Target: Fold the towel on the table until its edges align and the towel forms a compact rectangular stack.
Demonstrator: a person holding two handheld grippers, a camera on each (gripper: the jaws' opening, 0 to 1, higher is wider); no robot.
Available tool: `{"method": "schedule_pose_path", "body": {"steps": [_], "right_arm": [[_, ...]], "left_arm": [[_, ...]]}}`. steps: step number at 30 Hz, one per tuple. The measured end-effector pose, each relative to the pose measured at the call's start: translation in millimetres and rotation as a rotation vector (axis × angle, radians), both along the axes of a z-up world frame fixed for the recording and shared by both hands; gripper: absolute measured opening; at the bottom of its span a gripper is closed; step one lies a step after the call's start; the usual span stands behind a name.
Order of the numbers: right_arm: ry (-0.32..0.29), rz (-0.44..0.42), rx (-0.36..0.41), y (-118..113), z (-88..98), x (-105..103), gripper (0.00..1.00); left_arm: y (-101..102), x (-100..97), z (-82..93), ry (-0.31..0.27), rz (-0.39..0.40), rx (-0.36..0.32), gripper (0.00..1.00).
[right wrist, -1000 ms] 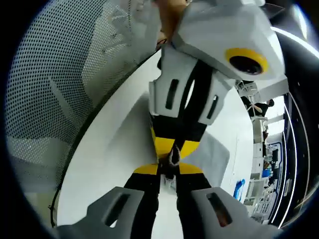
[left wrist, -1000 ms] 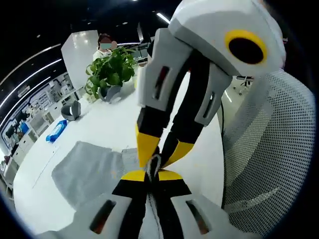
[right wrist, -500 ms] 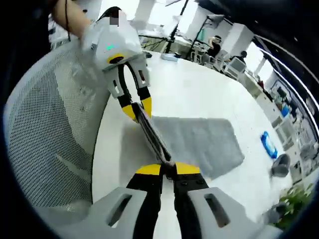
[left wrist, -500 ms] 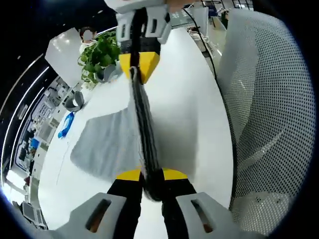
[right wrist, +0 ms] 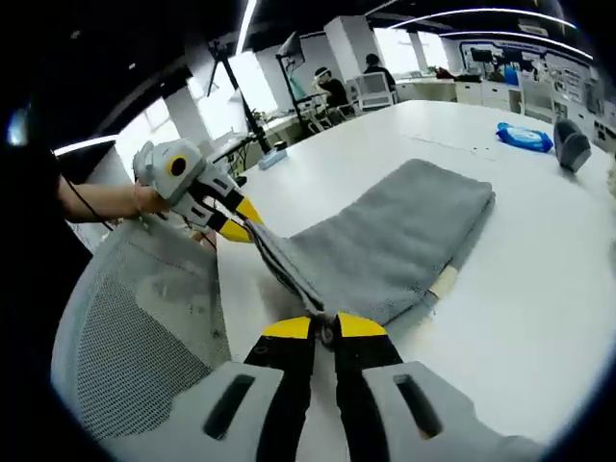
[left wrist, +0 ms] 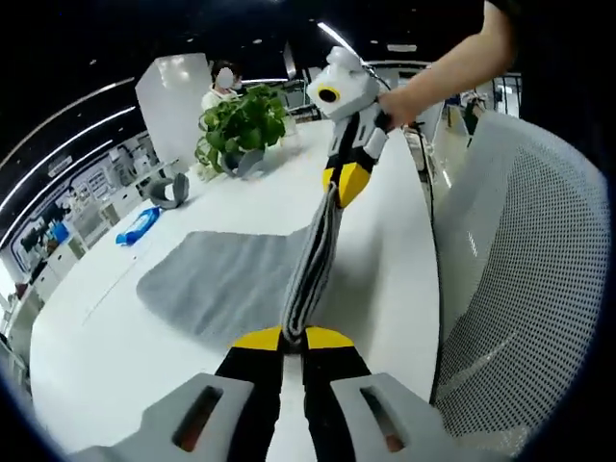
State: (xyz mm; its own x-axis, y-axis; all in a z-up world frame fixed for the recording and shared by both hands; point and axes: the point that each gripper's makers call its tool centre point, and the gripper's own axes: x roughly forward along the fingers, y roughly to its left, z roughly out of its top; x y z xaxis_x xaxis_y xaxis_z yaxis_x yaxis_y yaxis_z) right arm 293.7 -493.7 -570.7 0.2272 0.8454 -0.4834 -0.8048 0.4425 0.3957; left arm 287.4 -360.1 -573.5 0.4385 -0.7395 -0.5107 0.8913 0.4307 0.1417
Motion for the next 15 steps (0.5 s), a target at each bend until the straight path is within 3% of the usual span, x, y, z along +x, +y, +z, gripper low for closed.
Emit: {"method": "schedule_pose_path", "body": {"steps": [7,15], "right_arm": [[-0.051,-0.001,0.059,-5,27.0,-17,0.05],[-0.111,0.04,0.134,-6,70.8,-39,0.05]], "left_arm": [[-4,-7.2,32.6,0.036,-0.001,-0.138,0.06],[-5,-28.2,70.6,0.034,-0.045,-0.216,0.05]]}}
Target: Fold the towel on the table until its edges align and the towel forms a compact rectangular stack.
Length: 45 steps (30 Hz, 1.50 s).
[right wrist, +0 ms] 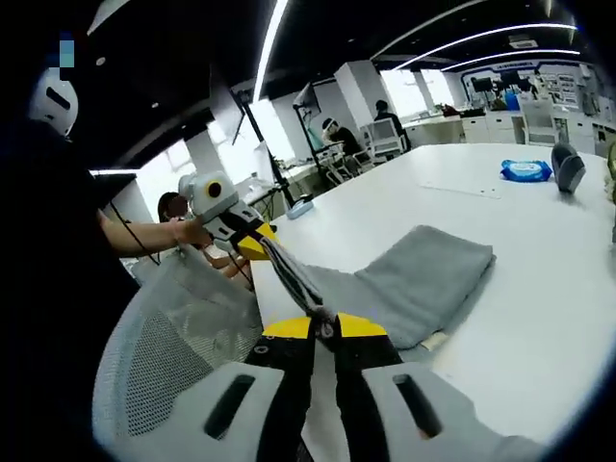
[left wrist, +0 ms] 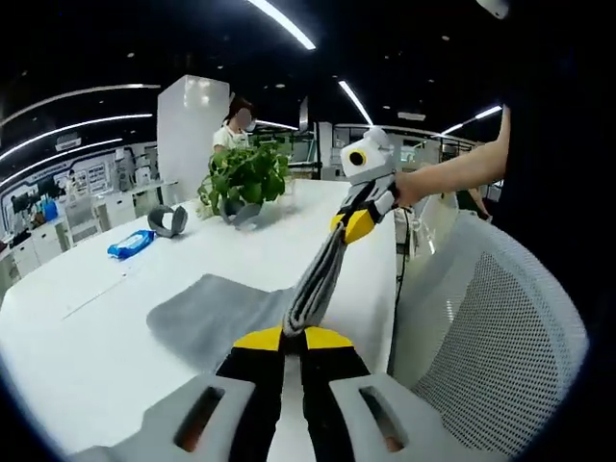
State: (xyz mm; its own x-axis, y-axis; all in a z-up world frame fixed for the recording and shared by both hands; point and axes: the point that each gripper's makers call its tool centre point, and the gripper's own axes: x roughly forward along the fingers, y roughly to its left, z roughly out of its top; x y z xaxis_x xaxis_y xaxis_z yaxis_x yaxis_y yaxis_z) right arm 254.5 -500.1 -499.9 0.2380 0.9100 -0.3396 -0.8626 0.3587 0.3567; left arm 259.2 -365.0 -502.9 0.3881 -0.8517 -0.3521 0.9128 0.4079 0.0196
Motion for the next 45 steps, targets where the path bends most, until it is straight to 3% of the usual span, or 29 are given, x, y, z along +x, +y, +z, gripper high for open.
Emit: {"method": "schedule_pose_path", "body": {"steps": [8,13,18,22,27,33,34,36,40,45], "right_arm": [[-0.07,0.092,-0.002,0,40.0,-27,0.05],[-0.077,0.11,0.035,3,59.4,-40,0.05],[-0.023,0.082,0.067,7,55.4,-42,0.05],[0.047,0.05,0.081,7,49.6,-32,0.05],[0.135,0.026,0.026,3,25.2,-5,0.05],[0.276,-0.048,0.069,-4,2.2,31,0.05],[0.296,-0.054,0.075,-4,-1.1,35,0.05],[0.337,-0.085,0.073,-5,-12.0,47,0.05],[0.44,-0.16,0.041,-7,-40.0,65,0.05],[0.547,-0.248,0.059,-5,-64.6,85,0.05]], "left_arm": [[-2,-29.2,41.2,-0.008,-0.068,-0.034,0.05],[-1,-42.1,61.4,-0.01,-0.091,-0.064,0.05],[-2,-47.7,61.9,0.025,-0.112,-0.062,0.05],[-2,-30.4,53.4,0.087,-0.08,-0.097,0.05],[-3,-1.3,34.8,0.164,-0.044,-0.087,0.05],[-6,39.2,11.1,0.392,0.044,-0.188,0.05],[-5,45.4,7.6,0.402,0.058,-0.19,0.05],[-6,54.9,-1.5,0.41,0.062,-0.181,0.05],[-6,73.2,-26.3,0.481,0.114,-0.152,0.05],[-1,95.1,-56.2,0.528,0.189,-0.1,0.05]]}}
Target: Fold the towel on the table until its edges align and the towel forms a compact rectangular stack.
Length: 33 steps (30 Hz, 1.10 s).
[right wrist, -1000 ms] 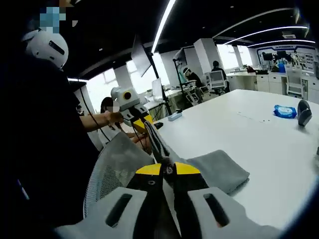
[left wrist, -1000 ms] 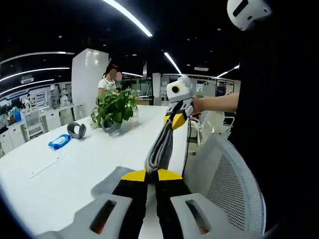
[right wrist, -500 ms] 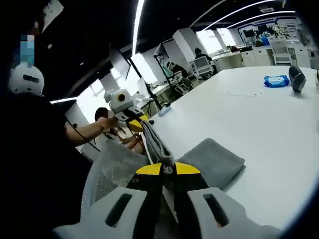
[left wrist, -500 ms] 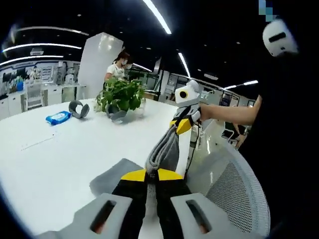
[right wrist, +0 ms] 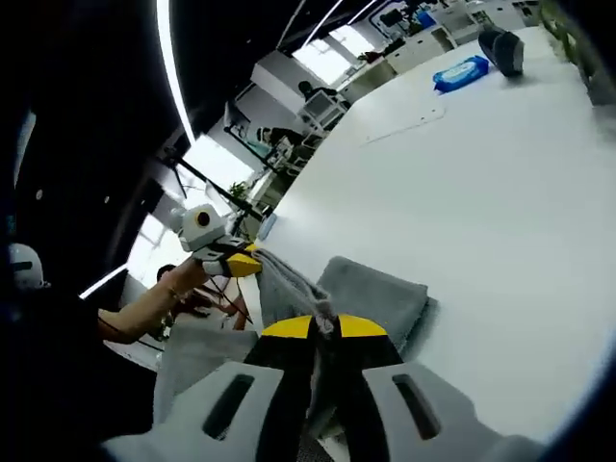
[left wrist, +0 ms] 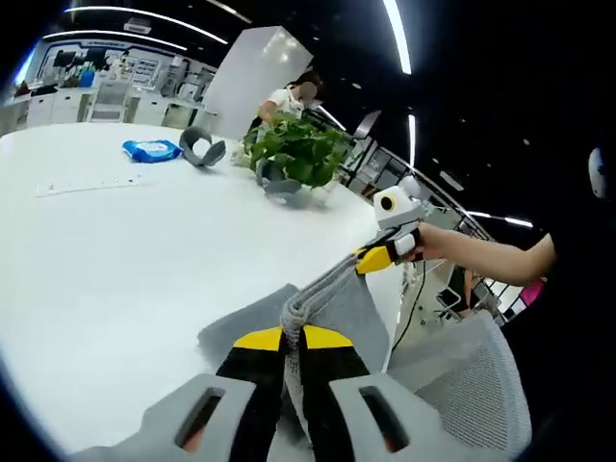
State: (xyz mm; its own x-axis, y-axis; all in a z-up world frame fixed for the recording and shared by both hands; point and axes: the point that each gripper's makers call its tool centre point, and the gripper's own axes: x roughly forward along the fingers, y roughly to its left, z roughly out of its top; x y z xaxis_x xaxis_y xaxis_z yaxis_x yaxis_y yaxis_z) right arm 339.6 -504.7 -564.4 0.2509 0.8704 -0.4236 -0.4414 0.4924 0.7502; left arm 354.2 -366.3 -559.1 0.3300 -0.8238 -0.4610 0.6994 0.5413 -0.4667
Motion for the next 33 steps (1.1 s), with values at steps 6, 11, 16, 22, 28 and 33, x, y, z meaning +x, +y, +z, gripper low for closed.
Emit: {"method": "schedule_pose_path", "body": {"steps": [6,11,16,22,28,33], "right_arm": [[-0.008,-0.06,-0.075,3,-31.6,16,0.05],[-0.097,-0.038,-0.221,0,-52.1,20,0.05],[-0.353,0.068,-0.442,-2,-68.7,22,0.08],[-0.63,0.126,-0.665,-9,-53.6,28,0.2],[-0.704,0.2,-0.593,1,-15.8,-17,0.21],[-0.64,0.327,-0.534,16,-18.1,-75,0.22]], "left_arm": [[6,17.3,-39.4,0.015,0.072,0.145,0.05],[3,22.1,-60.0,-0.037,0.112,0.246,0.05],[3,23.4,-70.6,-0.254,0.053,0.413,0.08],[17,31.7,-57.8,-0.391,0.116,0.484,0.23],[6,-11.3,-24.2,-0.418,-0.017,0.375,0.25],[-13,-74.7,-32.1,-0.447,-0.291,0.454,0.25]]}}
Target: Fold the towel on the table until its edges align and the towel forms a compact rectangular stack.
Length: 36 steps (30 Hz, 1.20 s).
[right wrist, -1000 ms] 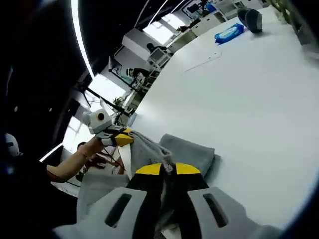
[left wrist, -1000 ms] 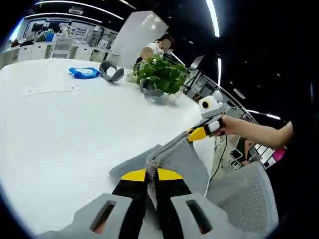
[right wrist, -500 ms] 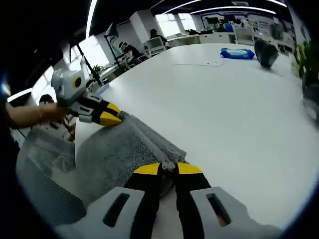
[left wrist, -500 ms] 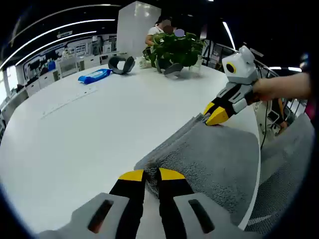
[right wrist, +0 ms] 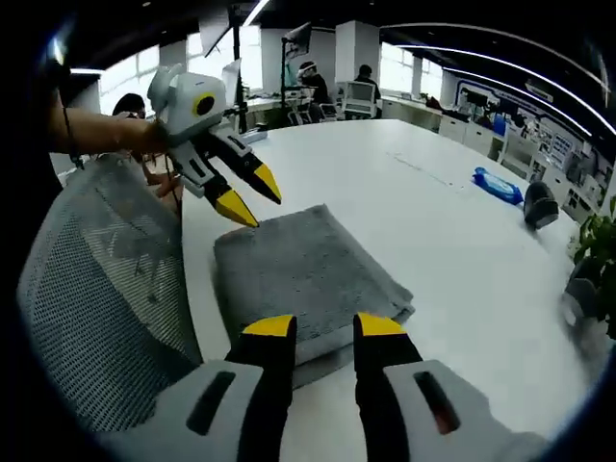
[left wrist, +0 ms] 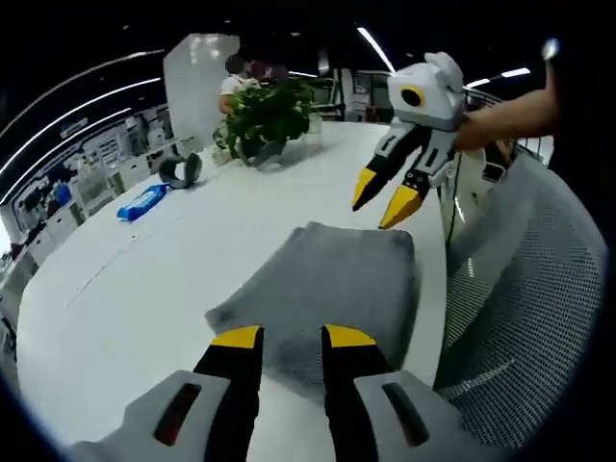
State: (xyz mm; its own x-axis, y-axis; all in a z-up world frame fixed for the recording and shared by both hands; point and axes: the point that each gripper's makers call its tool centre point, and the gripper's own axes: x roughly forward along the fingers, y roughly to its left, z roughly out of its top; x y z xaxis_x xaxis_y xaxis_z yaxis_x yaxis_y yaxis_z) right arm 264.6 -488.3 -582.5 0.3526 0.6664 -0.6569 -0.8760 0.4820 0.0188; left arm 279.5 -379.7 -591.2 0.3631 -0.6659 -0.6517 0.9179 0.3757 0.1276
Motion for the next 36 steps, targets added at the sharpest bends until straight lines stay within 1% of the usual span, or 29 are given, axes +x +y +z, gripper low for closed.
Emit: {"method": "schedule_pose_path", "body": {"steps": [1,2,3,4,6,9,10,12,15,17,20,22,24,25,28,30,36], "right_arm": [[0.01,0.023,-0.023,1,-7.6,-8,0.2],[0.013,0.035,-0.047,1,-13.9,-11,0.2],[0.008,0.044,-0.095,-3,-24.9,-12,0.19],[0.013,0.042,-0.111,-4,-30.8,-12,0.2],[0.037,0.016,-0.077,-1,-37.4,-7,0.2],[0.051,0.004,-0.08,-2,-44.8,-2,0.22],[0.065,-0.008,-0.081,-2,-48.1,-1,0.22],[0.072,-0.01,-0.084,0,-54.4,-2,0.22],[0.059,-0.027,-0.097,1,-55.6,-1,0.21],[0.06,-0.038,-0.099,0,-56.3,0,0.2],[0.057,-0.045,-0.104,0,-57.5,2,0.2],[0.07,-0.048,-0.105,0,-56.9,4,0.2],[0.099,-0.061,-0.098,0,-57.8,8,0.19],[0.095,-0.056,-0.097,0,-57.8,11,0.19],[0.089,-0.055,-0.09,2,-57.8,23,0.19],[0.088,-0.056,-0.089,4,-57.6,36,0.19],[0.08,-0.051,-0.098,5,-58.4,66,0.19]], "left_arm": [[-2,-9.4,-6.7,0.021,-0.02,0.029,0.25],[-4,-12.6,-12.4,0.027,-0.03,0.043,0.25],[-4,-14.4,-18.1,0.03,-0.034,0.061,0.24],[-4,-11.2,-24.4,0.032,-0.014,0.072,0.23],[-4,-6.2,-30.6,0.061,0.023,0.067,0.24],[-2,-0.9,-35.9,0.064,0.042,0.078,0.23],[-2,-1.0,-38.1,0.07,0.048,0.079,0.23],[-2,-2.6,-42.9,0.071,0.056,0.077,0.22],[-1,-0.7,-45.7,0.046,0.071,0.052,0.21],[-1,0.1,-44.8,0.056,0.081,0.04,0.21],[-2,1.6,-46.2,0.056,0.074,0.043,0.2],[-2,4.2,-46.8,0.058,0.072,0.034,0.19],[-1,9.4,-47.1,0.067,0.075,0.01,0.19],[0,12.2,-47.1,0.067,0.073,0.005,0.19],[1,25.5,-47.1,0.064,0.077,-0.004,0.18],[1,37.8,-47.1,0.068,0.084,-0.003,0.18],[3,62.5,-48.0,0.077,0.111,0.0,0.18]]}}
